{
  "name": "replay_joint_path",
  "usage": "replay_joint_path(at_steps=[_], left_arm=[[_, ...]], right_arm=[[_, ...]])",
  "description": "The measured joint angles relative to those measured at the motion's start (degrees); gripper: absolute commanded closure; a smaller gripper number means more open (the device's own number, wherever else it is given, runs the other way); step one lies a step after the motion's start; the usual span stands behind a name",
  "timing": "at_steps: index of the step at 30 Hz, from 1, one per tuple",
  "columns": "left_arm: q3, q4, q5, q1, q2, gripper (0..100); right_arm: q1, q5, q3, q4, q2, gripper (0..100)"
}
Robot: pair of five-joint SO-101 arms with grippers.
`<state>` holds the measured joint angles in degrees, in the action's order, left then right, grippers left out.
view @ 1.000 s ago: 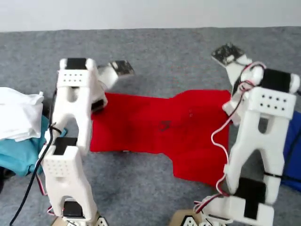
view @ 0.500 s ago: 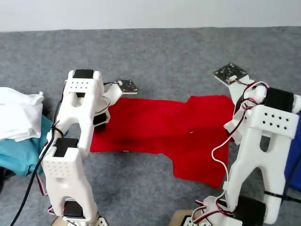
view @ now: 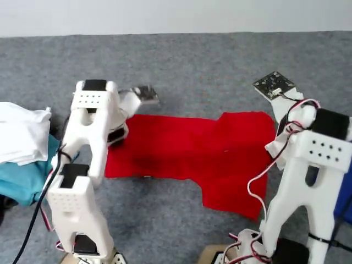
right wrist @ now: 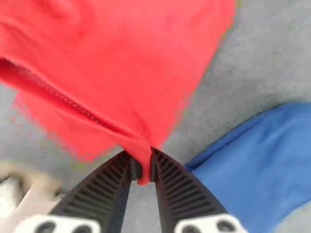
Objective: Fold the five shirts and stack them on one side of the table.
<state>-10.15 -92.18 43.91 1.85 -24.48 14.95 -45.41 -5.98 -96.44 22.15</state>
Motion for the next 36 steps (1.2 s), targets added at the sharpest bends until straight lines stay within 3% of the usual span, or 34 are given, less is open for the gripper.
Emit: replay_joint_path(at_steps=[12, 22, 30, 36], left_arm=[[-7.03, 26.90, -16.00, 0.00, 3.43, 99], [-7.03, 42.73, -22.33, -0.09, 3.43, 99], [-7.03, 52.40, -23.12, -0.09, 3.43, 99], [-5.27, 49.05, -18.46, -0.53, 3.43, 99]], right_arm=[[-0.09, 4.40, 0.00, 40.53, -8.09, 98.8], [-1.23, 4.57, 0.00, 59.60, -12.84, 98.8], [-1.58, 4.57, 0.00, 67.69, -14.68, 98.8], [-1.58, 0.88, 0.00, 59.16, -15.12, 98.8]])
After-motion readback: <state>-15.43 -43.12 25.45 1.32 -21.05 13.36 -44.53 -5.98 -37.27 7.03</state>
